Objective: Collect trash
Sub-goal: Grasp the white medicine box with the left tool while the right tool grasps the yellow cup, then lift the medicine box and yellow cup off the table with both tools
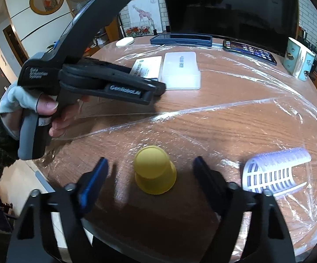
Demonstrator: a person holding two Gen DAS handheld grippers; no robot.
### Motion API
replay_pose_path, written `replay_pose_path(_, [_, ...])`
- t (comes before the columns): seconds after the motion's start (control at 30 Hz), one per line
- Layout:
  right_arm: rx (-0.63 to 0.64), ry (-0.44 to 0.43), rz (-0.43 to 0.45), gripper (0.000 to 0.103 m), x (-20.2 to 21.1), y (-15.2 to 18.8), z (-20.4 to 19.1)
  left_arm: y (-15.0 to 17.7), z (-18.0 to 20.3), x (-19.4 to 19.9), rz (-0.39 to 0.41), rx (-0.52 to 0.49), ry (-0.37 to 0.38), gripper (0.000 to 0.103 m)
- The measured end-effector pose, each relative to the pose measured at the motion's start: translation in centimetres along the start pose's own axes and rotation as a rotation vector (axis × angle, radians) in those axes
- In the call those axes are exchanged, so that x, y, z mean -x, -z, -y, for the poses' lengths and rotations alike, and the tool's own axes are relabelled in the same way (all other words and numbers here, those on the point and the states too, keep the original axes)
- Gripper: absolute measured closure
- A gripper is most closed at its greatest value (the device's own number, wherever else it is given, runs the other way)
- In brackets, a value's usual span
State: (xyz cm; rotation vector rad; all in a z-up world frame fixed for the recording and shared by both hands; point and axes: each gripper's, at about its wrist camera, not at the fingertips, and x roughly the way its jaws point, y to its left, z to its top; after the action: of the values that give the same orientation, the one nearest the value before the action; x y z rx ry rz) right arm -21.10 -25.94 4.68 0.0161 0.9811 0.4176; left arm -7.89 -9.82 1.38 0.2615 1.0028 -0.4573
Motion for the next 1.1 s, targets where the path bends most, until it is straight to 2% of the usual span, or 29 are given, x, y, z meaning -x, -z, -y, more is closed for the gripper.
replay_pose_path(0.07, [-0.003,0.008,0.006,0.052,0.0,0.0,0.1,0.0,-0.1,0.1,0.002,0.009,-0.002,0.043])
replay_pose_path(0.17, [-0.013,0.003,0.009,0.062,0.0,-0.1,0.2,0.1,-0.6,0.4,0.005,0.038,0.024,0.047])
replay_pose_path(0.37, [0.0,-0.005,0.013,0.063,0.1,0.1,0.1,0.6,-0.6,0.7,0.012,0.044,0.031,0.047])
replay_pose_path(0.43, [0.014,-0.016,0.018,0.069,0.3,0.2,-0.1,0.7,-0.8,0.9,0.02,0.057,0.035,0.048])
replay_pose_path(0.6, [0.028,-0.033,0.011,0.069,0.3,0.1,-0.4,1.1,-1.1,1.2,0.021,0.08,0.037,0.048])
replay_pose_path(0.63, [0.027,-0.041,0.007,0.068,0.3,0.1,-0.5,1.2,-1.2,1.2,0.019,0.083,0.036,0.048])
replay_pose_path(0.7, [0.015,-0.039,-0.002,0.055,0.1,0.2,-0.5,1.3,-1.1,1.3,0.016,0.079,0.026,0.048])
replay_pose_path(0.9, [0.019,-0.036,0.006,0.054,0.2,0.4,-0.7,1.3,-1.1,1.2,0.009,0.086,-0.003,0.047])
replay_pose_path(1.03, [0.022,-0.03,0.007,0.067,0.2,0.4,-0.9,1.1,-0.8,1.0,0.005,0.07,-0.025,0.047])
replay_pose_path(1.1, [0.015,-0.039,0.007,0.067,0.1,0.4,-1.0,1.0,-0.8,1.0,0.007,0.076,-0.02,0.048])
